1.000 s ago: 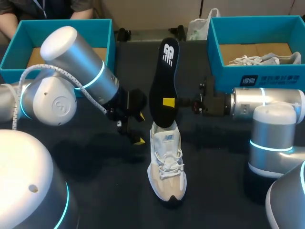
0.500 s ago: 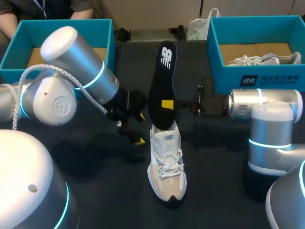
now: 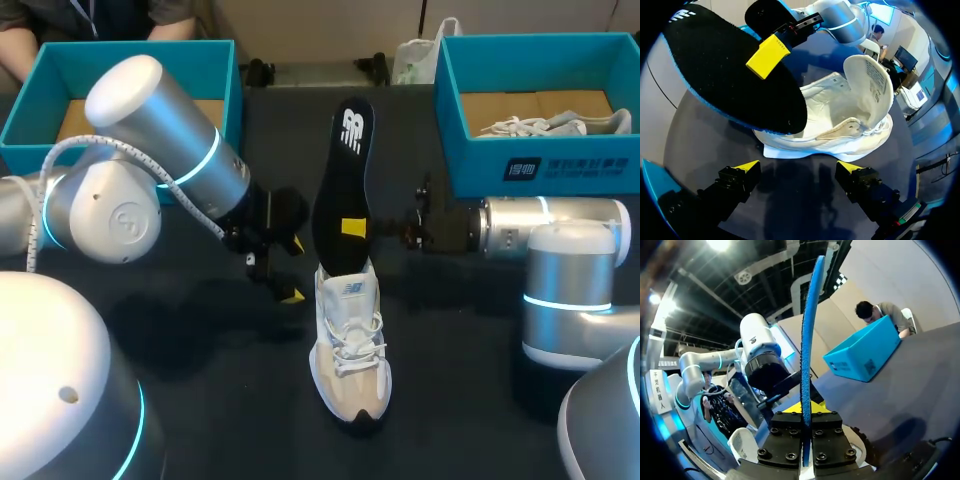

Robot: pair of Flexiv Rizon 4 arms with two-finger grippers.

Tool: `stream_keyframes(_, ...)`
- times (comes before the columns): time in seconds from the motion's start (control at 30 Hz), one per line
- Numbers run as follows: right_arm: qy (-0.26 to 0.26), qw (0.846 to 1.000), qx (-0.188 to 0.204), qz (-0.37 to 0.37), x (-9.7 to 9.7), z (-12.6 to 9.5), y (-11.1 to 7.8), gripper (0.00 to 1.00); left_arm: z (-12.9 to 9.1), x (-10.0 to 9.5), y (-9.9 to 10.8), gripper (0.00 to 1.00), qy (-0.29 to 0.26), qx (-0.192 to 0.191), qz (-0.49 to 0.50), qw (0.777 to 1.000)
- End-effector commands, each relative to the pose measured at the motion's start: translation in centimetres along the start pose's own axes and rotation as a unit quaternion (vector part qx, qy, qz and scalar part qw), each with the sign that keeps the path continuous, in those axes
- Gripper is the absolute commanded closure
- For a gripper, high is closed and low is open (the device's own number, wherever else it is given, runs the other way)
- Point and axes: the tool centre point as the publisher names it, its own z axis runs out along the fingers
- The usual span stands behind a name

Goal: Take the shoe out of the shoebox, open the shoe tongue, remove and reinsert the insole, then place the shoe into the shoebox

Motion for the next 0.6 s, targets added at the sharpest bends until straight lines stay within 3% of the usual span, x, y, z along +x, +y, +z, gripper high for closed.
stream_keyframes(0.03, -0.003, 1.0, 0.002, 0.001, 0.2, 0.1, -0.1, 1.0, 0.1, 0.0, 0.0, 0.0, -0.001, -0.001, 0.0, 1.0)
stream_keyframes(0.6, 0.0, 1.0, 0.007, 0.007, 0.3, 0.2, -1.3, 1.0, 0.1, 0.0, 0.0, 0.0, -0.001, -0.001, 0.0, 1.0)
